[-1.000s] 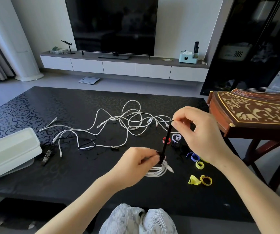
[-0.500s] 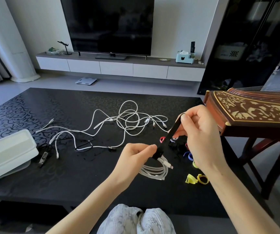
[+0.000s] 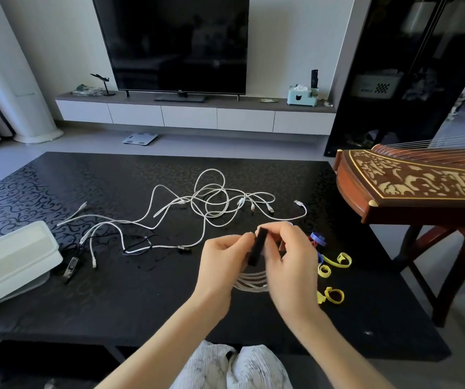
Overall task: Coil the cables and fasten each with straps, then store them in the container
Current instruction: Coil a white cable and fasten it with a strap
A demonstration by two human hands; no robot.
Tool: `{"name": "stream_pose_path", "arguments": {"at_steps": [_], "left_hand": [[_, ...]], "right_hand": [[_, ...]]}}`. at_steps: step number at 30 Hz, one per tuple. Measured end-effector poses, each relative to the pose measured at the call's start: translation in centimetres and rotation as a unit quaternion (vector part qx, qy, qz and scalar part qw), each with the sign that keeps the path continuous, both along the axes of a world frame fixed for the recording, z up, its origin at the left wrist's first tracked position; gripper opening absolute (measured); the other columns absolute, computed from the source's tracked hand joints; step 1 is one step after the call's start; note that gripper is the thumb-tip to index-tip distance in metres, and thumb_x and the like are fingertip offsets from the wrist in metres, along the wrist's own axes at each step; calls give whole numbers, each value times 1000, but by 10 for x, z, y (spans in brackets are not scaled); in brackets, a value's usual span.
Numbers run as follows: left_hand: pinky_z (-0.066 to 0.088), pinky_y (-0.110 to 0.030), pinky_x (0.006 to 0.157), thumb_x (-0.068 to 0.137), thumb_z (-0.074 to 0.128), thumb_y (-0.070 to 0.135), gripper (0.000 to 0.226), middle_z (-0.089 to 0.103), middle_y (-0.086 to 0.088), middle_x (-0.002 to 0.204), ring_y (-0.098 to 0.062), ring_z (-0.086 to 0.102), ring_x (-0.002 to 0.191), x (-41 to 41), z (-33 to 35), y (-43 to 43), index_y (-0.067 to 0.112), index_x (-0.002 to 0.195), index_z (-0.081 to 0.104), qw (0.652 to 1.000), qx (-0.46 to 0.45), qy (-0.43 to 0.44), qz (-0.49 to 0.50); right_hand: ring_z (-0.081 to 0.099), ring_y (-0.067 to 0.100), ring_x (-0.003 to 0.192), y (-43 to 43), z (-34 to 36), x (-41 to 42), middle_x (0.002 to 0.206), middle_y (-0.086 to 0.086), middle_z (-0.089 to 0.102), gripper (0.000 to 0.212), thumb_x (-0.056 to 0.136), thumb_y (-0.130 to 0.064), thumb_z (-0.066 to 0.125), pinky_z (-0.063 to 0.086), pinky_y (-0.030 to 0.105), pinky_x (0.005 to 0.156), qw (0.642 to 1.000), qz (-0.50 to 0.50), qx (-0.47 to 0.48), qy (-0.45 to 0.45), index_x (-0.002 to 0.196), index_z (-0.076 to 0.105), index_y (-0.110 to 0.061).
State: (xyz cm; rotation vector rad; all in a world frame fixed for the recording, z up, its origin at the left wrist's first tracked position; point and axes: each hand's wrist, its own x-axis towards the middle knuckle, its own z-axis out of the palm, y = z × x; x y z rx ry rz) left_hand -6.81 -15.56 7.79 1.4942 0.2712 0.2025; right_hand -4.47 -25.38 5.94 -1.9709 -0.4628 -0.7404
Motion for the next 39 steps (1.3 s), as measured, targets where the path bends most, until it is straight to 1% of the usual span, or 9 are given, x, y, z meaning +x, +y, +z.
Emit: {"name": "stream_pose_path", "arguments": {"at_steps": [4,10,17,20,24,28,32,36,39], "left_hand": [[30,-26,57,75,58,18,31,49,1,48,-14,37,55,-1,-2,-6,19,44,54,984,-143,107,1],[25,-23,45,79,55,12,29,53,-4,45,-12,31,38,1,-2,-6,8,51,59,978,-114,175,-12],[25,-23,44,79,55,7,34,39,-5,43,-14,23,39,0,-12,-5,9,45,51,978,-79,189,-43],[28,-28,52,82,54,14,33,32,0,48,-15,28,44,-4,-18,0,12,50,46,988,42,136,-58],[28,-31,57,96,45,40,47,39,-3,56,-19,32,57,-15,-24,7,24,54,59,978,163,25,-124],[24,-28,56,96,42,41,45,34,9,51,-13,27,54,-18,-22,15,25,58,59,977,116,19,-178],[22,-27,50,97,45,37,45,30,8,49,-12,25,49,-15,-20,18,24,55,53,963,197,52,-178],[22,-27,50,97,46,37,42,28,6,51,-12,24,48,-10,-22,12,19,59,49,962,217,86,-145],[24,-25,52,98,47,33,36,34,3,57,-16,29,56,-6,-22,9,13,68,53,981,89,116,-129]], "right_hand": [[55,20,67,3,-9,-1,74,0,62,21,93,-15,47,42,31,65,980,-69,-80,-167,88,66,-8],[57,17,54,-11,-13,1,66,0,62,38,100,-18,36,39,24,57,969,-77,-109,-206,86,69,-3],[50,20,41,-5,-21,-5,55,0,55,22,88,-13,41,41,27,41,986,-77,-96,-109,86,62,-6],[54,18,43,-5,-25,-3,56,-1,56,24,89,-15,38,45,35,38,996,-38,-74,-39,89,60,-6],[60,1,57,-9,-21,-5,65,-11,56,14,92,-3,47,45,11,49,997,23,-26,71,93,58,-11],[58,4,65,-14,-9,-4,68,-7,58,20,94,-3,50,48,19,56,976,84,20,198,83,57,-18],[64,8,61,-23,8,1,60,-3,65,19,92,-9,57,49,17,53,923,148,116,335,75,63,-14],[68,12,73,-30,9,-4,71,-1,71,16,87,-7,63,56,30,71,951,140,45,272,76,69,-17],[66,10,83,-31,1,-16,81,-8,70,16,85,-2,64,54,27,77,975,132,-15,176,83,70,-17]]}}
